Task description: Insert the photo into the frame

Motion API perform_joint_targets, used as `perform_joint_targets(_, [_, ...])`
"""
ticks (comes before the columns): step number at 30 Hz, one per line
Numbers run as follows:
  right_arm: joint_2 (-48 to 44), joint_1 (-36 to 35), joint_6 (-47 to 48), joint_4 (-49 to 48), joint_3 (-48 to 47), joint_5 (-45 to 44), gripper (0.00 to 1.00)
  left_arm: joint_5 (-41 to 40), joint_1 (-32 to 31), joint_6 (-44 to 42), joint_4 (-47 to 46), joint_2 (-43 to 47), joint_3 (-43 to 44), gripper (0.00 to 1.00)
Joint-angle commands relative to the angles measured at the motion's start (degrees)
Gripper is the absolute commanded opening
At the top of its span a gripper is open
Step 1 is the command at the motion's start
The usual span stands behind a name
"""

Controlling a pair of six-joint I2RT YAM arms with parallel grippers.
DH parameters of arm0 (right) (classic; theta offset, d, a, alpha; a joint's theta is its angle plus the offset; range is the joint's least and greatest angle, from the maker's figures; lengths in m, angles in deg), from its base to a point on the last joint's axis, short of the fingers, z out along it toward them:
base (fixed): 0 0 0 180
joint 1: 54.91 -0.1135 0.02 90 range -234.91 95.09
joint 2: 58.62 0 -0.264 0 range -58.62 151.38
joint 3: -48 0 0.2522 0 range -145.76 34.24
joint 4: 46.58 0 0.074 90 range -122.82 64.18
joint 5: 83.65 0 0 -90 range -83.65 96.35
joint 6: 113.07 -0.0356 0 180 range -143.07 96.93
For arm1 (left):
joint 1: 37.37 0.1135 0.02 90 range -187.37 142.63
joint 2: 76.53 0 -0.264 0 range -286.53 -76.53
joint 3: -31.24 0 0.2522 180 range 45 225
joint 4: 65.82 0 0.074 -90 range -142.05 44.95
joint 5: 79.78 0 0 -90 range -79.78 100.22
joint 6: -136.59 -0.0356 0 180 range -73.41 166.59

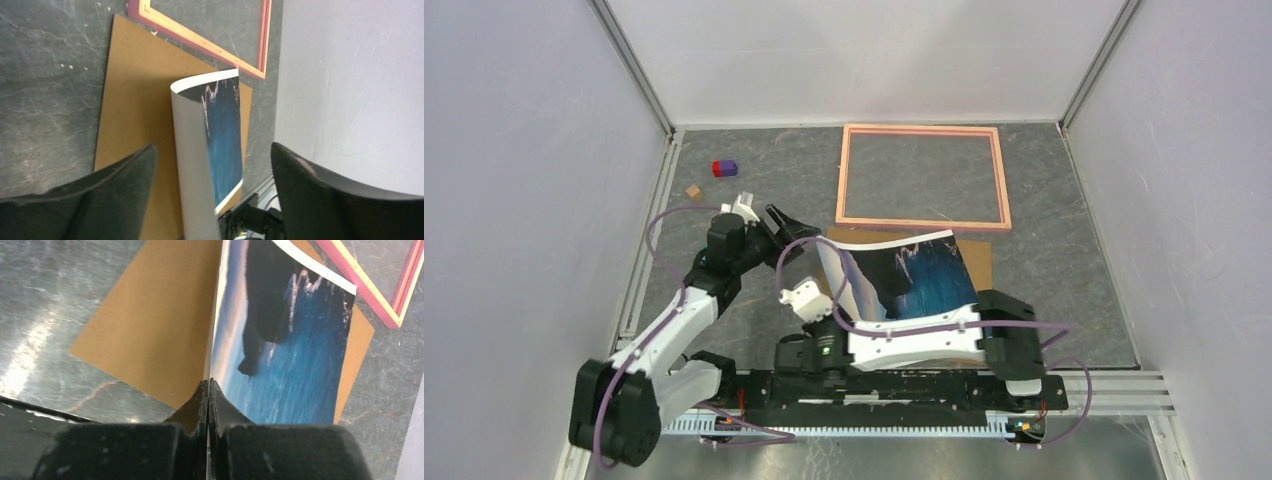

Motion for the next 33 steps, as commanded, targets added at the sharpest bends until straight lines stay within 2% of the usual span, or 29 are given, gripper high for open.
perform_joint_targets(1, [-14.7, 2.5, 8.7, -12.8, 10.3, 1.1, 0.00, -4.6, 0.1, -6.9, 10.0, 9.0, 6.2, 0.95])
perform_joint_targets(5, [-26.8, 5.0, 18.2, -24.3, 17.6, 5.0, 0.00, -6.2, 0.2, -8.3, 18.9, 16.5, 15.7, 1.00])
perform_joint_targets(10, [-35.7, 12.3, 31.0, -40.8, 19.0, 22.9, 0.00, -12.7, 0.1, -9.9, 23.7, 24.0, 24.3, 1.00])
perform_joint_targets(12, [-35.5, 16.8, 33.1, -44.0, 15.8, 30.8, 0.00, -15.2, 0.2, -9.7, 22.7, 26.3, 25.3, 1.00])
perform_joint_targets(15, [-31.7, 21.5, 35.6, -46.0, 5.6, 41.2, 0.00, -17.8, 0.2, -9.7, 20.3, 27.6, 25.6, 1.00])
perform_joint_targets(19, [-25.8, 28.3, 37.4, -49.7, -8.7, 54.4, 0.00, -17.7, 0.1, -9.6, 18.6, 24.0, 27.5, 1.00])
perform_joint_targets(21, [-24.3, 34.2, 35.6, -52.0, -11.6, 61.3, 0.00, -15.6, 0.1, -9.6, 16.7, 21.2, 28.5, 1.00])
perform_joint_targets(23, [-24.4, 40.7, 33.8, -54.8, -10.5, 64.5, 0.00, -13.0, 0.1, -9.6, 14.9, 17.6, 29.6, 1.00])
perform_joint_targets(26, [-24.5, 53.9, 29.0, -58.3, -4.4, 71.6, 0.00, -12.2, -0.1, -10.5, 13.9, 12.4, 31.2, 1.00])
perform_joint_targets(29, [-22.6, 68.9, 23.0, -64.8, 5.0, 82.4, 0.00, -13.9, -0.8, -10.8, 9.7, 7.5, 31.3, 1.00])
perform_joint_targets(33, [-13.1, 83.3, 24.8, -65.4, 7.4, 95.3, 0.00, -16.7, -1.9, -10.2, 2.4, -2.6, 33.7, 1.00])
